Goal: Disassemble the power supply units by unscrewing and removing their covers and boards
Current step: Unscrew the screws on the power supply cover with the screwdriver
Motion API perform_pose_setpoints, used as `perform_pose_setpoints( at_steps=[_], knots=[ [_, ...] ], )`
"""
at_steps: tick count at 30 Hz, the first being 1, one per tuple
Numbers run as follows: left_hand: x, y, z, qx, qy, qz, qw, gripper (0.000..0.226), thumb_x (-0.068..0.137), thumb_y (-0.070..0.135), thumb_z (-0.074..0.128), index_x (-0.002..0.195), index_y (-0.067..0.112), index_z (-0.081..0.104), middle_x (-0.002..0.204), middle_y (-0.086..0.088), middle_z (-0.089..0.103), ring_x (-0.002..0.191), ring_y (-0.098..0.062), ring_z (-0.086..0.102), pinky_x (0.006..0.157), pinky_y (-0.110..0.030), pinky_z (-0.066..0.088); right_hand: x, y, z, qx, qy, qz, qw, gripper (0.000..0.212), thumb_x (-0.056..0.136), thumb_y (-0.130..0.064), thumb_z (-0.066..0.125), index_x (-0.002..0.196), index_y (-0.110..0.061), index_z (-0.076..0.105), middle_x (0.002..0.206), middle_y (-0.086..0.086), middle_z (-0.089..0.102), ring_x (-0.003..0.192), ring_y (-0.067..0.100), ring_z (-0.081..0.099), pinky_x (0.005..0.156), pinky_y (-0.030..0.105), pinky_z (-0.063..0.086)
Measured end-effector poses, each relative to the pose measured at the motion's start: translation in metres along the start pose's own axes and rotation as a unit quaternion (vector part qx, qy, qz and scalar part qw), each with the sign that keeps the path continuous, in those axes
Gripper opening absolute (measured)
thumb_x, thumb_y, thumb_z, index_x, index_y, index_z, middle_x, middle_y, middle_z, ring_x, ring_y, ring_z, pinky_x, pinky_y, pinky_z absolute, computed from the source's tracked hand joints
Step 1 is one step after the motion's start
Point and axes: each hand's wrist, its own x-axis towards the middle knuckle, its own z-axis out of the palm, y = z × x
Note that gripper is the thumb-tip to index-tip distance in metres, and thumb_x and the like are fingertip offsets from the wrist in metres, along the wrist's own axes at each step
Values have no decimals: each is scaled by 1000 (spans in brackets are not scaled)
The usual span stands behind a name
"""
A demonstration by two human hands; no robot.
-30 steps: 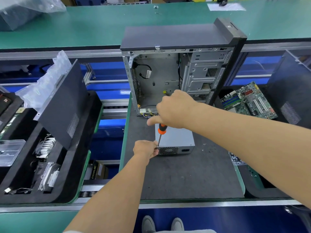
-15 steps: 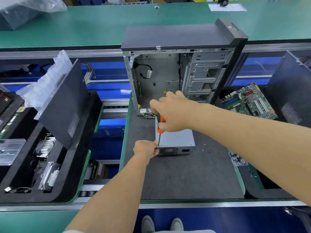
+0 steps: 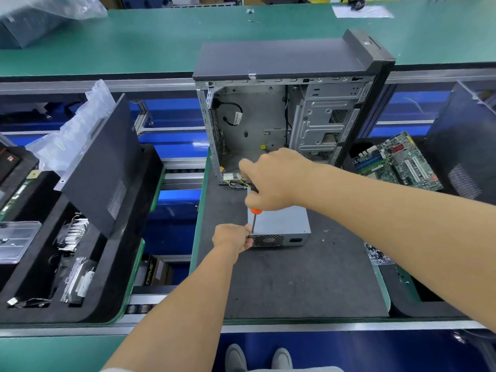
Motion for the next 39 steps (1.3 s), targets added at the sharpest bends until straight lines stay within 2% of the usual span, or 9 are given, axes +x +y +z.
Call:
perform_pose_setpoints(
  at_steps=[6, 12, 15, 18, 24, 28, 32, 36, 39],
  knots=[
    [0, 1, 0, 2, 7, -2, 1000, 7, 89, 0, 71, 83, -2, 68, 101, -20, 72, 65, -24, 64, 76, -38, 62, -3, 2, 7, 24, 2, 23, 999, 43, 100, -59, 32, 99, -16, 33, 69, 0, 32, 67, 25, 37, 50, 33, 24],
    [-1, 0, 0, -5, 6, -1, 1000, 5, 89, -4, 66, 84, -3, 66, 104, -22, 72, 71, -27, 65, 75, -37, 61, 1, -1, 5, 100, -14, -38, 994, 38, 89, -39, 61, 115, -15, 48, 91, 2, 49, 87, 30, 53, 71, 39, 47],
    [-2, -1, 0, -4, -1, 2, 1000, 5, 89, -3, 66, 84, -2, 66, 107, -21, 73, 71, -26, 64, 76, -36, 61, 0, -6, 5, 51, 12, 9, 999, 60, 90, -72, 42, 107, -15, 53, 70, -1, 31, 71, 29, 43, 50, 32, 28],
    [-2, -1, 0, -5, -2, 2, 1000, 7, 90, 1, 69, 84, -1, 67, 108, -23, 72, 70, -25, 63, 72, -35, 61, -1, -9, 0, -50, 25, 57, 997, 67, 92, -74, 19, 83, -16, 51, 65, 0, 29, 56, 21, 31, 48, 29, 14],
    [-2, 0, -1, -10, -2, -4, 1000, 9, 89, 2, 72, 82, -1, 66, 103, -21, 71, 72, -26, 63, 71, -35, 62, -2, 3, 2, 64, -22, 16, 998, 38, 89, -44, 50, 111, -13, 46, 86, 6, 52, 78, 30, 52, 68, 38, 47],
    [-2, 0, -1, -7, 5, -4, 1000, 8, 89, 2, 71, 82, -1, 67, 103, -22, 72, 67, -24, 63, 72, -36, 62, -2, 2, 8, 103, 17, 22, 994, 49, 94, -63, 46, 98, -14, 45, 77, 2, 47, 77, 29, 50, 61, 37, 40],
    [-2, 0, -1, -6, 7, -4, 1000, 8, 88, -3, 67, 80, -1, 65, 103, -20, 74, 67, -24, 64, 77, -39, 62, -1, -1, 12, 146, 23, -23, 989, 33, 91, -47, 59, 101, -18, 49, 96, 1, 51, 94, 26, 49, 84, 40, 44],
    [-2, 0, -1, -7, 2, -6, 1000, 7, 88, 0, 70, 81, 0, 67, 104, -21, 73, 68, -23, 63, 72, -35, 61, 0, -4, 12, 98, 26, 41, 994, 58, 90, -74, 34, 91, -17, 42, 71, 1, 41, 80, 28, 42, 67, 37, 34],
    [-3, -1, -2, -2, 7, -3, 1000, 7, 89, 2, 71, 83, 0, 69, 105, -22, 72, 67, -24, 62, 70, -34, 61, 0, 0, 9, 22, 44, 43, 998, 51, 95, -65, 33, 91, -15, 42, 67, 1, 32, 71, 27, 42, 58, 34, 33]
  ],
)
